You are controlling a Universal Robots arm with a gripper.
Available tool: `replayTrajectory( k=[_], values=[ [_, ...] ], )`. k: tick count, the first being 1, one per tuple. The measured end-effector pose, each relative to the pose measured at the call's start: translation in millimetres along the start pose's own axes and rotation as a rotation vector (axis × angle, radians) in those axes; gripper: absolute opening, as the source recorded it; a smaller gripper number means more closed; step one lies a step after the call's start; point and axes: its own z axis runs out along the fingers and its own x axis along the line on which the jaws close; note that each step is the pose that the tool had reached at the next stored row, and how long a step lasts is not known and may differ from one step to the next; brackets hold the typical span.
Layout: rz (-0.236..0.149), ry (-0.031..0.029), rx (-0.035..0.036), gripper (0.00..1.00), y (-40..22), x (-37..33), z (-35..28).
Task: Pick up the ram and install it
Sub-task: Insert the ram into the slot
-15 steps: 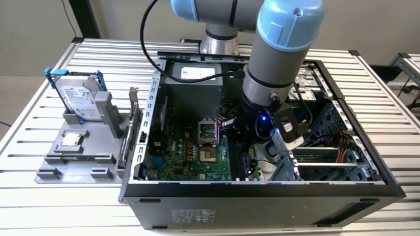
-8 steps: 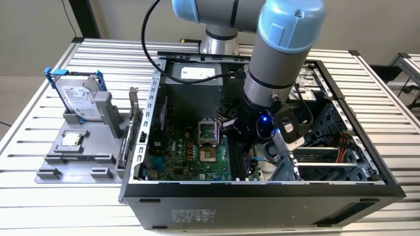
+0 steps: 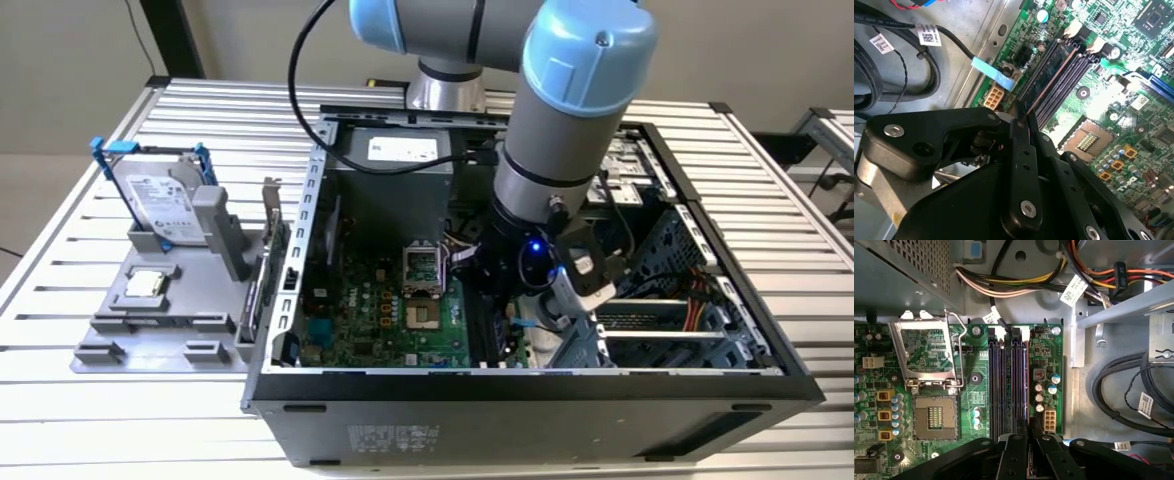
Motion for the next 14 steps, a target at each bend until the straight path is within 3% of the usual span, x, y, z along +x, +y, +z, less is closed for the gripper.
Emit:
replayTrajectory(
  k=[14],
  values=[
    [0.001, 0.0, 0.0001, 0.0, 0.0, -0.1, 0.5]
  ],
)
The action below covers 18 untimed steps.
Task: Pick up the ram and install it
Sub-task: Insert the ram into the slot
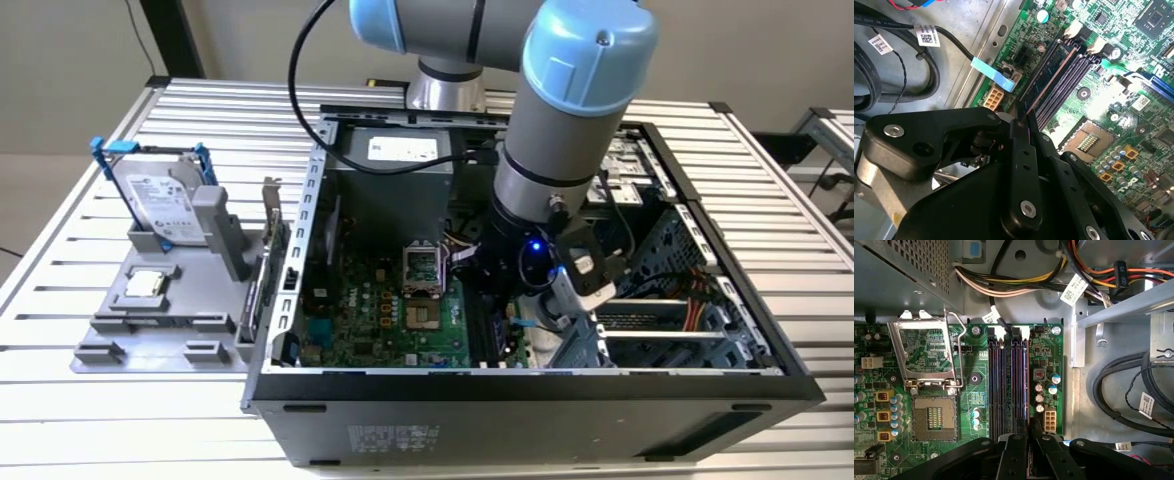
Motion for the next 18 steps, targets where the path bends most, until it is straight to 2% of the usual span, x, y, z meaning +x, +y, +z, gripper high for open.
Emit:
replayTrajectory(
  k=[12, 13, 18],
  values=[
    [0.0, -0.0003, -0.0007, 0.0, 0.1, 0.0, 0.7],
    [0.0, -0.0006, -0.0017, 1.0, 0.3, -0.1, 1.1],
    [0.0, 0.0001, 0.0002, 1.0, 0.0, 0.1, 0.0]
  ],
)
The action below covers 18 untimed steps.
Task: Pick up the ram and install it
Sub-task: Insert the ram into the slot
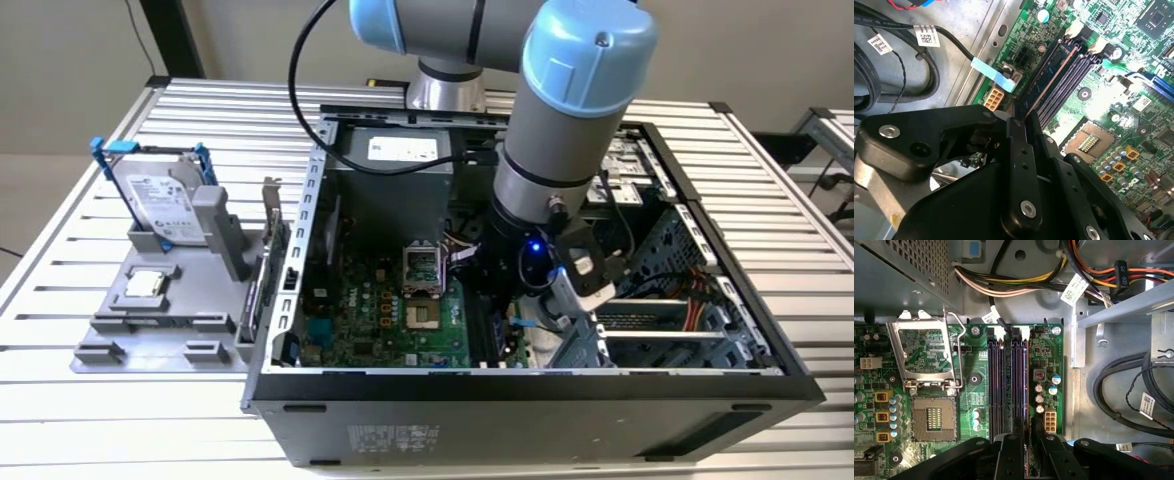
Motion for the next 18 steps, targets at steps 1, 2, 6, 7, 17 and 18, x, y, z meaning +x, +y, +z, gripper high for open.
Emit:
replayTrajectory(
  k=[1, 2, 6, 7, 17, 18],
  values=[
    [0.0, 0.0, -0.0002, 1.0, 0.0, -0.1, -1.3],
    [0.0, 0.0, -0.0009, 1.0, 0.0, -0.1, -3.6],
    [0.0, 0.0, -0.0027, 1.0, -0.1, -0.2, -19.5],
    [0.0, -0.0001, -0.0036, 1.0, -0.1, -0.3, -23.4],
    [0.0, 0.0002, -0.0078, 0.0, -0.6, -0.5, -38.8],
    [0.0, 0.0002, -0.0077, 0.0, -0.6, -0.5, -38.8]
  ],
)
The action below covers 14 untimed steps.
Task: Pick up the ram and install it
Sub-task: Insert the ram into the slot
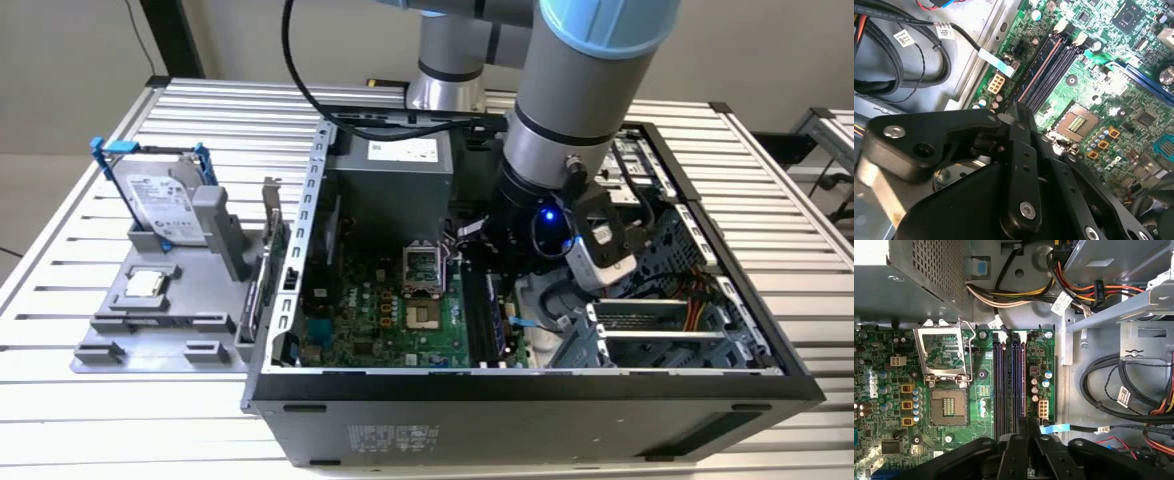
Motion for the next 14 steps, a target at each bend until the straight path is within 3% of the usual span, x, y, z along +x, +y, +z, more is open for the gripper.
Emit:
replayTrajectory(
  k=[14],
  values=[
    [0.0, 0.0, -0.0004, 0.0, 0.0, 0.0, -1.1]
  ],
)
